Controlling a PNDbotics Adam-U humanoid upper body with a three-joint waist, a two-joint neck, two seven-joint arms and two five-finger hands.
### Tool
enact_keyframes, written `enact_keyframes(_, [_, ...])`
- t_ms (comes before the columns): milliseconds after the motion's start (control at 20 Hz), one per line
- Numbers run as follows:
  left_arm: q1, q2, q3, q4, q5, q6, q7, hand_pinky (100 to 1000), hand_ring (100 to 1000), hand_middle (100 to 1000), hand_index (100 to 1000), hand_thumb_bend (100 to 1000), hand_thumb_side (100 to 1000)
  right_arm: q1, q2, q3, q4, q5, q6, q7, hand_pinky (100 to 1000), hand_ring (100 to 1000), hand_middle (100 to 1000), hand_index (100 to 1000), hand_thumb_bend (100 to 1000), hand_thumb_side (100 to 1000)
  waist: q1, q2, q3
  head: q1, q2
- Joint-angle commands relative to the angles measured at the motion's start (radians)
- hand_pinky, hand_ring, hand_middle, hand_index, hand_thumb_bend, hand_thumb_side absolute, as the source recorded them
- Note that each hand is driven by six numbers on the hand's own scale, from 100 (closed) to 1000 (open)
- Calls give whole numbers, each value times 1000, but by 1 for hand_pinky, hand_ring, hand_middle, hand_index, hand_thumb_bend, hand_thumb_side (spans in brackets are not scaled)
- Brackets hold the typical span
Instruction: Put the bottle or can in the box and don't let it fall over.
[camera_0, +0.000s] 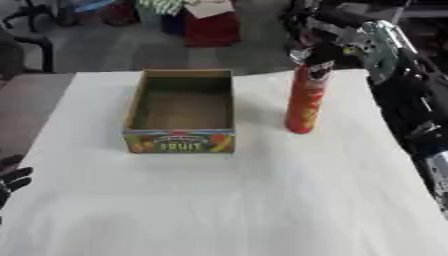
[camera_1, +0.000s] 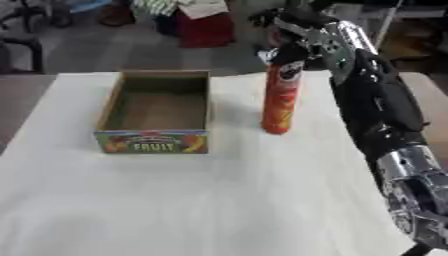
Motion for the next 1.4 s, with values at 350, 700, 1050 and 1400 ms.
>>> enact_keyframes(350, [-1, 22, 9, -20, 5, 1, 5, 788, 743, 775, 974, 249, 1000, -32, -57, 7, -34, 6, 40, 139, 1000, 1000, 1000, 1000, 190, 798, -7, -24, -14, 13, 1])
enact_keyframes(700, [5, 27, 11, -19, 2, 1, 8, 788, 743, 775, 974, 250, 1000, -34, -82, 0, -28, -7, 82, 206, 1000, 1000, 1000, 1000, 207, 811, -12, -31, -24, 19, 8])
enact_keyframes(1050, [5, 27, 12, -19, 3, 1, 9, 788, 742, 775, 974, 251, 1000, -24, -88, -12, 2, 35, 114, 219, 1000, 1000, 1000, 1000, 215, 817, -11, -32, -24, 20, 7])
enact_keyframes(1400, [4, 25, 12, -19, 4, 2, 10, 787, 742, 775, 974, 251, 1000, -12, -87, -32, 64, 73, 144, 214, 1000, 1000, 1000, 1000, 248, 794, -8, -29, -24, 20, 8])
